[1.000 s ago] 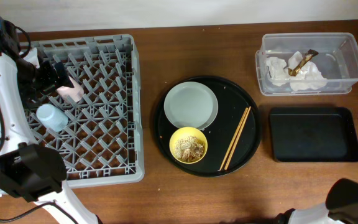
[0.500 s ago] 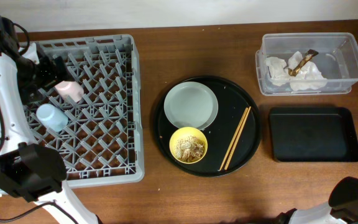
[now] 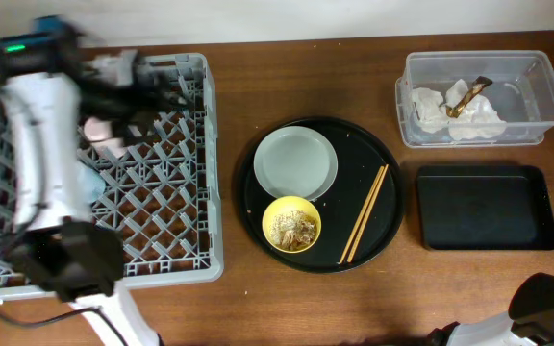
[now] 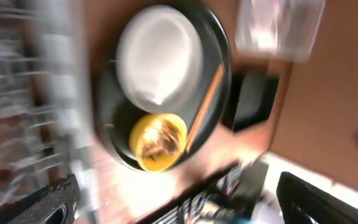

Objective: Sort waste into correct bins and load items into the dishwasher rack
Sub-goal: 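Reach the left gripper to the white plate on the tray, then grasp the white plate edge with the left gripper and lift, then stand the white plate upright in the rack's back-right slots, then reach the left gripper to the chopsticks on the tray, then grasp one chopstick with the left gripper and lift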

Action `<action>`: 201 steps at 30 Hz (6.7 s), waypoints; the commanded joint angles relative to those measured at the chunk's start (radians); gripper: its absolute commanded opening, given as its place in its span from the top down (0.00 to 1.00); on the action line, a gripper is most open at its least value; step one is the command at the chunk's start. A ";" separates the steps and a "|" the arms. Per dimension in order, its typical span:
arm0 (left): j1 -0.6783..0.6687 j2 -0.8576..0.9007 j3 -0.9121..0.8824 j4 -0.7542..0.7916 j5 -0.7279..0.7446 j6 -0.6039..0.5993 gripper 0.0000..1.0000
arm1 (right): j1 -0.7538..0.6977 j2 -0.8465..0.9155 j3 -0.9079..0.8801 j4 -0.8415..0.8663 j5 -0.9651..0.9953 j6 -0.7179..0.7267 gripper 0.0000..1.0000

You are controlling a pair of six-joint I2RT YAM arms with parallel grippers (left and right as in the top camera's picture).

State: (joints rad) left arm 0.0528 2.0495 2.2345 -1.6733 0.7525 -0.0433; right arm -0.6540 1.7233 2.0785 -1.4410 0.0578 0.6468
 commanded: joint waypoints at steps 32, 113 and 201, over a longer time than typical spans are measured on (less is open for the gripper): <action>-0.870 0.394 -0.008 0.497 -0.873 -0.123 0.51 | -0.001 -0.004 0.001 -0.003 -0.002 0.001 0.01; 0.180 0.114 0.434 -0.015 0.061 0.160 0.01 | -0.001 -0.004 0.001 -0.003 -0.002 0.001 0.01; -0.986 0.557 0.120 0.409 -0.785 -0.315 0.68 | -0.001 -0.004 0.001 -0.003 -0.002 0.001 0.01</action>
State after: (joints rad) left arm -0.9401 2.5927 2.3600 -1.2694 -0.0490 -0.3504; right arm -0.6540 1.7233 2.0785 -1.4437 0.0536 0.6464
